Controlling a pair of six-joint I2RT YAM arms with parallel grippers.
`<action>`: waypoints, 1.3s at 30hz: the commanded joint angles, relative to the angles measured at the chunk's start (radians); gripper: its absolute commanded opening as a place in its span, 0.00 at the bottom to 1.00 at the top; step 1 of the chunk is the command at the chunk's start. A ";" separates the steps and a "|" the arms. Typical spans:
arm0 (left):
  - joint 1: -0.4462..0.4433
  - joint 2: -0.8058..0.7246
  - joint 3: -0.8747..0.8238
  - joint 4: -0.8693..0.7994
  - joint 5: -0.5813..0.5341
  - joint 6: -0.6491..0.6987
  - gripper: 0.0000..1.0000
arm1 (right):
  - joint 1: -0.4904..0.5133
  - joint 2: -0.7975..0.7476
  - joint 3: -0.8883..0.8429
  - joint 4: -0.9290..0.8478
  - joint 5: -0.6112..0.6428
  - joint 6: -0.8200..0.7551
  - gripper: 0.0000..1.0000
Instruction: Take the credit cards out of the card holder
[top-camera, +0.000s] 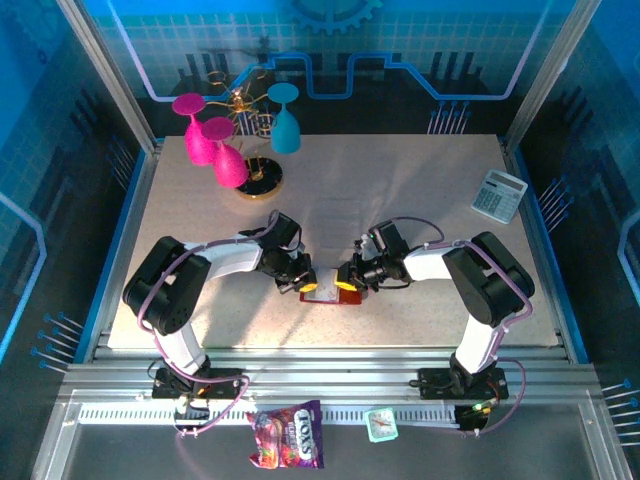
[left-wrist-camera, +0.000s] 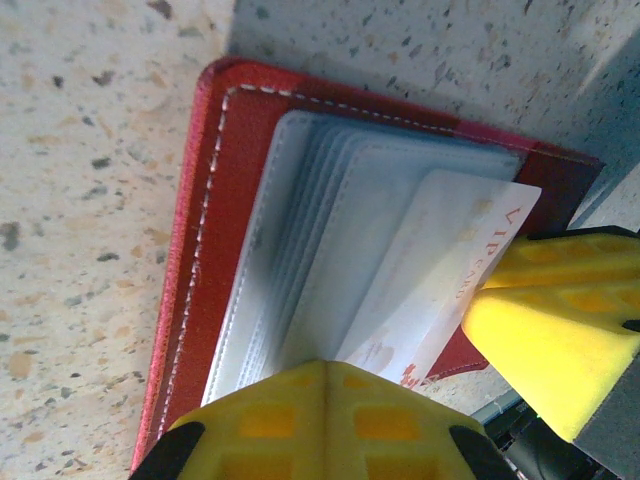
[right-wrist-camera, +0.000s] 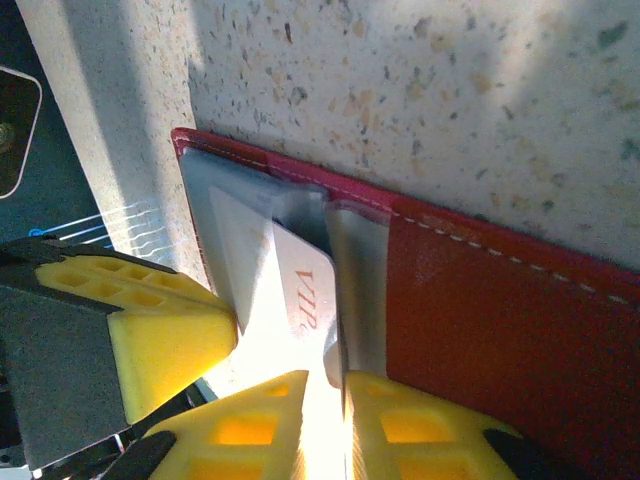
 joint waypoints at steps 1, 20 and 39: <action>-0.007 0.029 -0.012 -0.018 -0.009 0.009 0.05 | -0.006 0.021 0.022 -0.084 0.006 -0.029 0.18; -0.007 0.026 -0.024 -0.005 -0.014 0.004 0.05 | -0.006 -0.016 0.025 -0.049 -0.008 -0.003 0.16; -0.007 0.016 -0.026 -0.013 -0.020 0.002 0.05 | -0.031 -0.069 -0.009 -0.067 0.017 -0.024 0.06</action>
